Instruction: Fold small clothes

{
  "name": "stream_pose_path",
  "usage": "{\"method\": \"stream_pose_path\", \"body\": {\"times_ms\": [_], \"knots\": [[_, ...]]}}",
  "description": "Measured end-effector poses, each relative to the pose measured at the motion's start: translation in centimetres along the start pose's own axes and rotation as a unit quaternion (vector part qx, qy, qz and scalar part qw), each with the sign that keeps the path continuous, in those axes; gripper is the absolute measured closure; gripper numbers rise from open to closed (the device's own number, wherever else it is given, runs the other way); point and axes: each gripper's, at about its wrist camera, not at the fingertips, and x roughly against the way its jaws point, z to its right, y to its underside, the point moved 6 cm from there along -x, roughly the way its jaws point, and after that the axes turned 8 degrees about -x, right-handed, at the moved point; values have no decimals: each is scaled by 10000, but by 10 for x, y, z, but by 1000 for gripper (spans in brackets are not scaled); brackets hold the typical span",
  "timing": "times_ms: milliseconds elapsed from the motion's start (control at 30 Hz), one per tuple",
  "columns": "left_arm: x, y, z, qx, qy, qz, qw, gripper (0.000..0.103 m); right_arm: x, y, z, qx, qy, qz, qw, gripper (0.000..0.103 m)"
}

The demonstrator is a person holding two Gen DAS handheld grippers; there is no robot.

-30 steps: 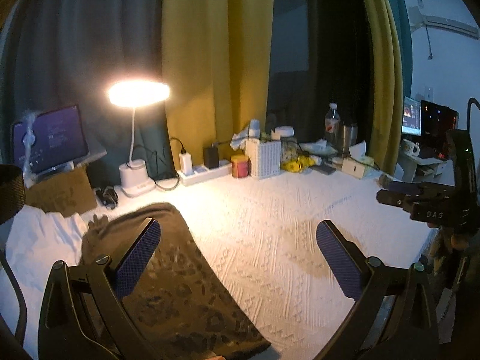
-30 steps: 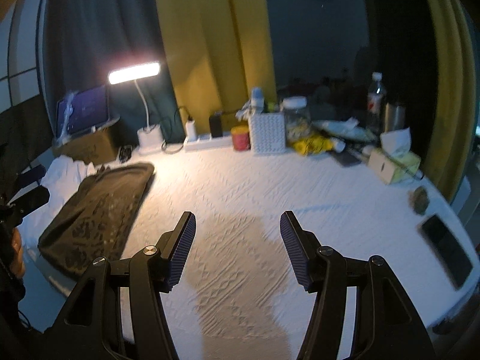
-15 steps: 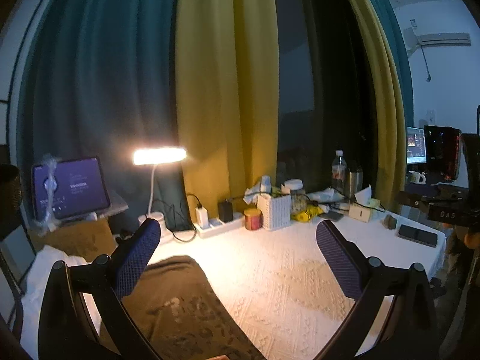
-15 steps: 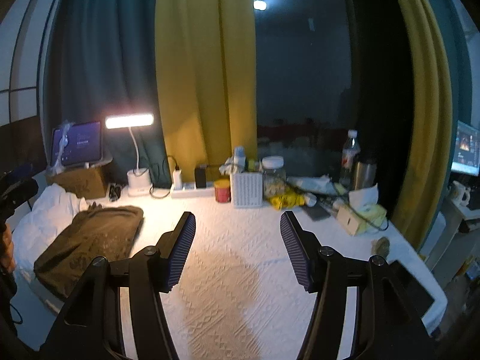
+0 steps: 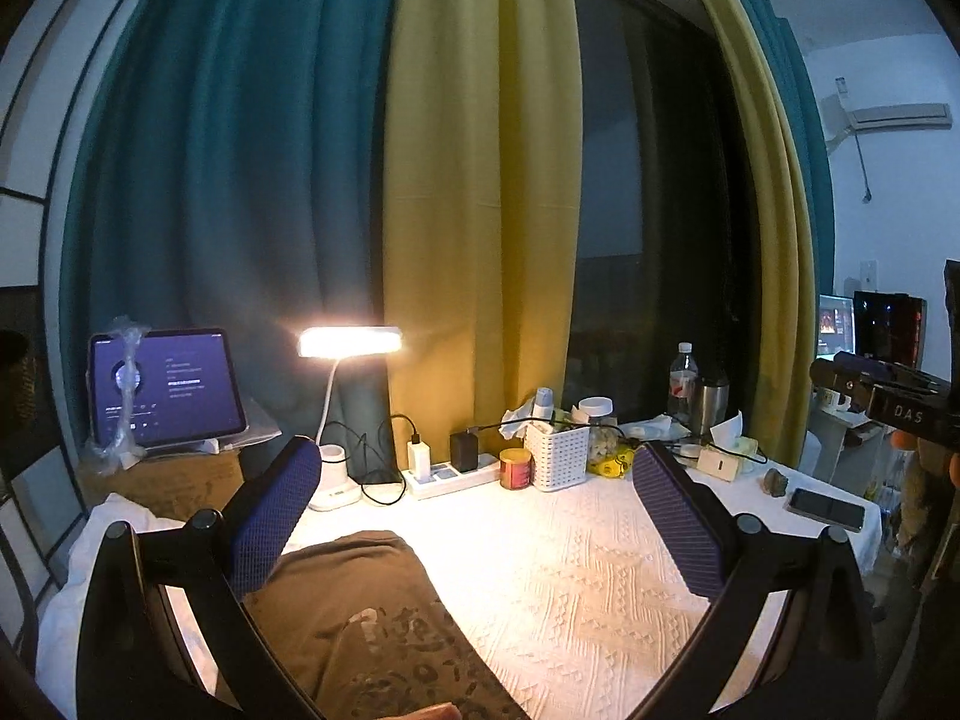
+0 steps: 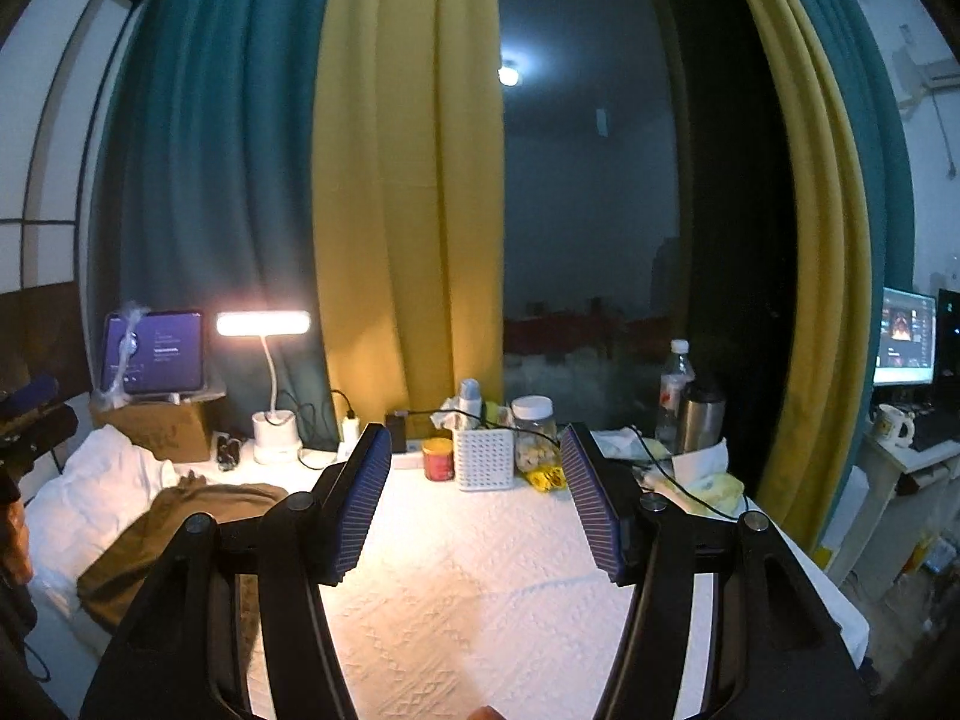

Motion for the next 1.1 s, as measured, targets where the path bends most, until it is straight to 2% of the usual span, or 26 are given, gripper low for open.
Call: {"method": "stream_pose_path", "body": {"times_ms": [400,1100], "knots": [[5,6,-8,-36,-145,38,9999,1,-13,9,-23,46,-213,-199,9996,41],[-1,8,-3,-6,-67,-30,10000,1,-20,14,-15,19,-67,-314,9995,41]]}}
